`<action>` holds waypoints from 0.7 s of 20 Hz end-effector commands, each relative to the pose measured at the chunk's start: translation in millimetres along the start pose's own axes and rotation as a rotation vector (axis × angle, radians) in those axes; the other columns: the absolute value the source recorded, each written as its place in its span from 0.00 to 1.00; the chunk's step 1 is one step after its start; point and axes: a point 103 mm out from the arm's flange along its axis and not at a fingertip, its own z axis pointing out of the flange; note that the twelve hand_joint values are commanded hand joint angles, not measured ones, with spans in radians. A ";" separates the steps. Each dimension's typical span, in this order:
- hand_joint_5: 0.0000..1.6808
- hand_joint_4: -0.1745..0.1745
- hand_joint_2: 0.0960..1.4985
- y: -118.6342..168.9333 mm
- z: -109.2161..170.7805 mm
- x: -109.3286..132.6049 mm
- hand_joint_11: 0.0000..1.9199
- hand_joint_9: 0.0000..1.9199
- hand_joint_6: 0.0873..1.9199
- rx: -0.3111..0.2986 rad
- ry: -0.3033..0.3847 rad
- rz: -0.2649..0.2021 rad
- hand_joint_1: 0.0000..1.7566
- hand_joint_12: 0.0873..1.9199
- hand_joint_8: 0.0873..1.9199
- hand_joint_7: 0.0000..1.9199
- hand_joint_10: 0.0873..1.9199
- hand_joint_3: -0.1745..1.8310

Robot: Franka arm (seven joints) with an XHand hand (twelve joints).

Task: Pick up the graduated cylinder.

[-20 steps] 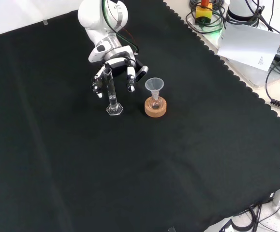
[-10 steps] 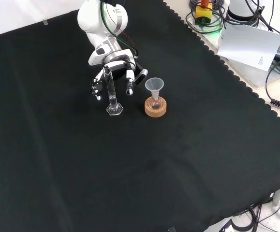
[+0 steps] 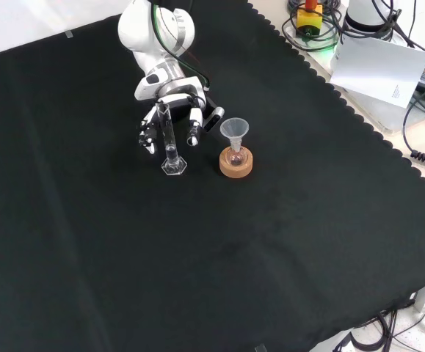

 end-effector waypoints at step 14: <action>0.33 0.52 0.47 2.9 0.3 -4.9 0.35 0.49 0.20 -0.016 0.005 0.019 0.60 0.57 0.27 0.34 0.14 0.38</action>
